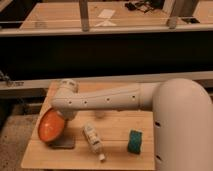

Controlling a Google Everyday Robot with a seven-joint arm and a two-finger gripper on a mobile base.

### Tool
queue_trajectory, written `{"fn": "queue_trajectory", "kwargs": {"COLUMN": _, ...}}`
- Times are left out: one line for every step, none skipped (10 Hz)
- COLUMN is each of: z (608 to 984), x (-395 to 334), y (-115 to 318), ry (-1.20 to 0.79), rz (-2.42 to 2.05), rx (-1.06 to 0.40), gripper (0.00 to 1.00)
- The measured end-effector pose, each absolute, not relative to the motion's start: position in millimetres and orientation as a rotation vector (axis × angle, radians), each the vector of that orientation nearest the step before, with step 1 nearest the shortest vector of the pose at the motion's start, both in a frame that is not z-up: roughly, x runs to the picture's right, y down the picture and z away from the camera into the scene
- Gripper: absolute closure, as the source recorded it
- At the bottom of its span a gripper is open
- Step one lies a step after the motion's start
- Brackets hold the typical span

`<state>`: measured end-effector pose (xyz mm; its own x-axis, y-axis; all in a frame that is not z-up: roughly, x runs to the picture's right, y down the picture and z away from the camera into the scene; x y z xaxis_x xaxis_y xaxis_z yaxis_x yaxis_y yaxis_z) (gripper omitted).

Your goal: Pick up the ceramic bowl

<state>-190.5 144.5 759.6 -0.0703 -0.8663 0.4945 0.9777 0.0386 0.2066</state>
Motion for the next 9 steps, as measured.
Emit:
{"fn": "queue_trajectory", "kwargs": {"z": 759.8, "x": -189.6, "y": 143.5, "ry": -0.583, "rz": -1.545, "rx": -0.242, "gripper": 0.98}}
{"fn": "queue_trajectory", "kwargs": {"z": 760.2, "x": -188.6, "y": 142.7, "ry": -0.587, "rz": -1.549, "rx": -0.24, "gripper": 0.98}}
{"fn": "queue_trajectory", "kwargs": {"z": 760.3, "x": -188.2, "y": 142.8, "ry": -0.587, "rz": -1.549, "rx": -0.241, "gripper": 0.98}}
{"fn": "queue_trajectory", "kwargs": {"z": 760.1, "x": -188.6, "y": 143.0, "ry": -0.589, "rz": -1.549, "rx": -0.241, "gripper": 0.98}}
{"fn": "queue_trajectory", "kwargs": {"z": 760.2, "x": -188.5, "y": 143.0, "ry": -0.588, "rz": -1.549, "rx": -0.242, "gripper": 0.98}}
{"fn": "queue_trajectory", "kwargs": {"z": 760.3, "x": -188.4, "y": 143.0, "ry": -0.588, "rz": -1.549, "rx": -0.242, "gripper": 0.98}}
{"fn": "queue_trajectory", "kwargs": {"z": 760.4, "x": -188.4, "y": 142.9, "ry": -0.588, "rz": -1.549, "rx": -0.241, "gripper": 0.98}}
{"fn": "queue_trajectory", "kwargs": {"z": 760.4, "x": -188.4, "y": 142.8, "ry": -0.588, "rz": -1.549, "rx": -0.241, "gripper": 0.98}}
{"fn": "queue_trajectory", "kwargs": {"z": 760.4, "x": -188.4, "y": 142.9, "ry": -0.588, "rz": -1.549, "rx": -0.241, "gripper": 0.98}}
